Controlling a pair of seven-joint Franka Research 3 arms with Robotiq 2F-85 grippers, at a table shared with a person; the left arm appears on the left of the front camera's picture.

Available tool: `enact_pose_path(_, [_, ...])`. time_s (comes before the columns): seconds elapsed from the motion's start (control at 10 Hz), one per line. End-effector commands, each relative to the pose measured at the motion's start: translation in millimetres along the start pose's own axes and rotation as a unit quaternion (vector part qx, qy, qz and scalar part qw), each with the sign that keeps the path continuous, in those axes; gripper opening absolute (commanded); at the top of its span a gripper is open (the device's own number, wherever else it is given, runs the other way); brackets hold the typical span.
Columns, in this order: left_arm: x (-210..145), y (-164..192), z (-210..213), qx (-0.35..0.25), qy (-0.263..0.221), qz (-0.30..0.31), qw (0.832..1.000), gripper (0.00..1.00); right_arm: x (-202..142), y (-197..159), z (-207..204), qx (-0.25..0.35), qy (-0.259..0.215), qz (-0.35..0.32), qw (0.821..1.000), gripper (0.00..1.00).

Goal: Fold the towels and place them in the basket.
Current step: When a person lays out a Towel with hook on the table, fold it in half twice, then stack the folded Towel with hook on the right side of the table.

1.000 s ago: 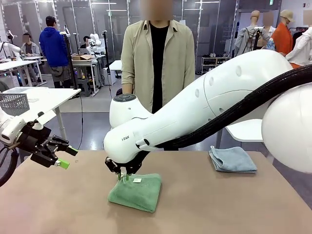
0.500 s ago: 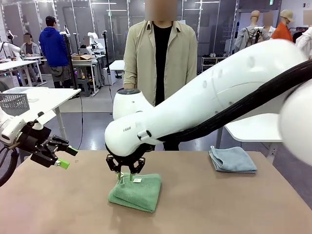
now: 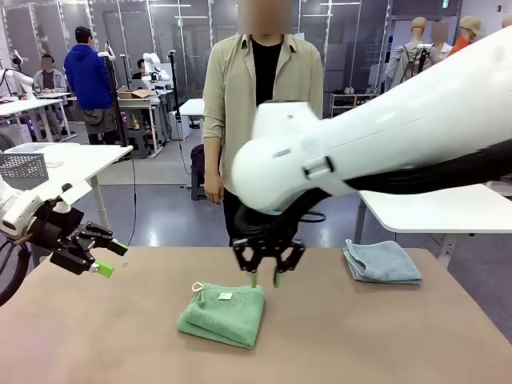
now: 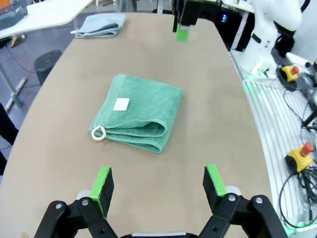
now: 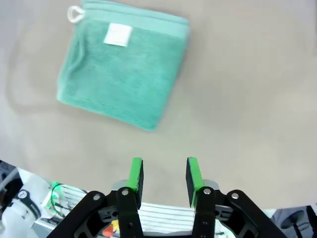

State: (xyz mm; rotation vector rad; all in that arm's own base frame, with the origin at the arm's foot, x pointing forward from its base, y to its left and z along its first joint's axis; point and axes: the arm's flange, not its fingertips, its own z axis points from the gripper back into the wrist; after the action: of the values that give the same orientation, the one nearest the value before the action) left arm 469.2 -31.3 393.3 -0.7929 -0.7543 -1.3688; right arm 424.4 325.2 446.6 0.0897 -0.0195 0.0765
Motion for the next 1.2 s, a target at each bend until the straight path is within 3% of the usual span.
enact_pose_path(0.0, [2.4, 0.4, 1.3, 0.0, 0.005, 0.007, 1.0, 0.92, -15.5, -26.6, 3.7, 0.025, -0.03, -0.011, 0.999, 0.45])
enact_pose_path(0.1, [2.4, 0.4, 1.3, 0.0, 0.005, 0.007, 1.0, 0.92, -17.9, -32.9, 6.8, 0.027, -0.041, -0.015, 0.999, 0.45])
enact_pose_path(0.2, [2.4, 0.4, 1.3, 0.0, 0.005, 0.007, 1.0, 0.92, -4.9, -18.1, 9.2, 0.002, -0.013, -0.012, 1.0, 0.45])
enact_pose_path(1.1, [2.4, 0.4, 1.3, 0.0, 0.005, 0.007, 1.0, 0.92, -4.9, -18.1, 9.2, 0.002, -0.013, -0.012, 1.0, 0.45])
